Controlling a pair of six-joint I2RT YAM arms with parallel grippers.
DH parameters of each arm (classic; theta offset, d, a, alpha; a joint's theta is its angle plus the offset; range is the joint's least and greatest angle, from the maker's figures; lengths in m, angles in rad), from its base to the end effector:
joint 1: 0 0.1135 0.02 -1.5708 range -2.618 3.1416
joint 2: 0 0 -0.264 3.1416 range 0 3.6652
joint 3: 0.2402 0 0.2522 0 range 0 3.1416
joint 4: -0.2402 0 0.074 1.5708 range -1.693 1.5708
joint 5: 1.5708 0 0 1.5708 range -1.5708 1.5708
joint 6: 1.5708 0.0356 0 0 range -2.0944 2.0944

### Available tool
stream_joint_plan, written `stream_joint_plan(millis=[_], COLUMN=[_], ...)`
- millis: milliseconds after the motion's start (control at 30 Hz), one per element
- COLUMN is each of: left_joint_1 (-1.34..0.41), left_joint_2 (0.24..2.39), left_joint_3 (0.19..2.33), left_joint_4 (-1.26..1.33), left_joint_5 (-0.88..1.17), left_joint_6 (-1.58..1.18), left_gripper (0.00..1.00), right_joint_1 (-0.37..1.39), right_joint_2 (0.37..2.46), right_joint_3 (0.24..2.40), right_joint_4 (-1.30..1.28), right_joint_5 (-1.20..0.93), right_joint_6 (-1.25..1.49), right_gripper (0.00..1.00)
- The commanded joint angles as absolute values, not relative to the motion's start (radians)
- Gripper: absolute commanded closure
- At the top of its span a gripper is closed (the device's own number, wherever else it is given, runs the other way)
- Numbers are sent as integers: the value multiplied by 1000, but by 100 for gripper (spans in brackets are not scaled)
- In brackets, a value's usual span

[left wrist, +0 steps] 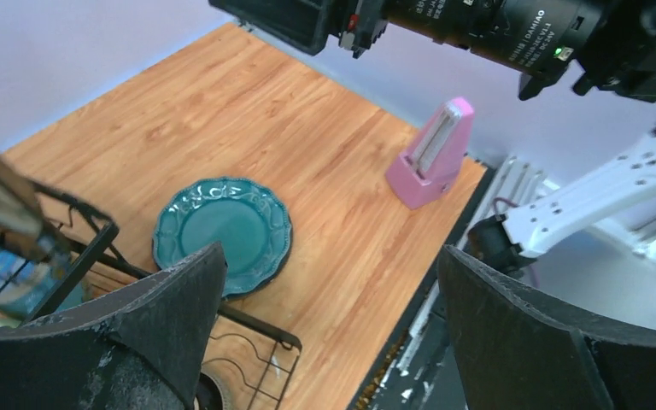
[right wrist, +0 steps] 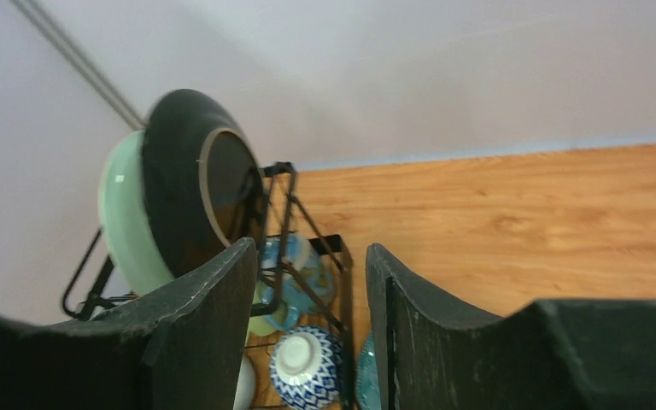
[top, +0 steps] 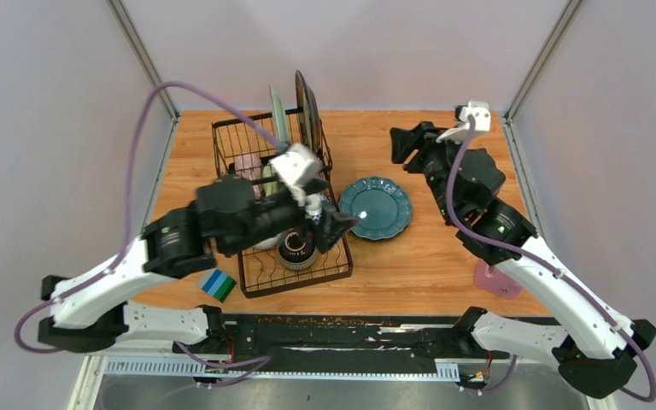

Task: Load the mixed dishes into the dish rack
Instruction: Pick up the plate at the center of the board.

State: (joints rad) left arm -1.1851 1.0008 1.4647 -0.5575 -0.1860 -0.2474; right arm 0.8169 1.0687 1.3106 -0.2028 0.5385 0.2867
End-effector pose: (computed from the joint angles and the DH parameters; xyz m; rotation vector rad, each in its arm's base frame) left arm 0.0732 -0.1627 0.4888 0.6552 1.6210 -0.9189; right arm 0.1645 0.1485 0.4659 0.0223 1.5553 0.4637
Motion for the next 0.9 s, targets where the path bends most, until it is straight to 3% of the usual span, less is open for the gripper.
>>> stream_joint_plan(millis=[0,300,467,867], left_joint_1=[-1281,-1278,-1186,-997], left_joint_2=[1187,1468,1618,1867], left_joint_3=[1558,1633,1698,1818], left_joint_4=[-553,-513,-542,-601], left_joint_5=[-390,-376,-206,-34], left_joint_6=[-110,-93,-174,-270], left_gripper=[0,0,0,0], right_joint_1=[710,391,225,154], right_joint_2=[961,880,857,862], right_joint_3=[1195,942,784,577], right_joint_4=[-284,-428,-430,-350], right_joint_5=[505,184,-49,-242], right_joint_6=[451,663,759,832], right_gripper=[49,51,53,57])
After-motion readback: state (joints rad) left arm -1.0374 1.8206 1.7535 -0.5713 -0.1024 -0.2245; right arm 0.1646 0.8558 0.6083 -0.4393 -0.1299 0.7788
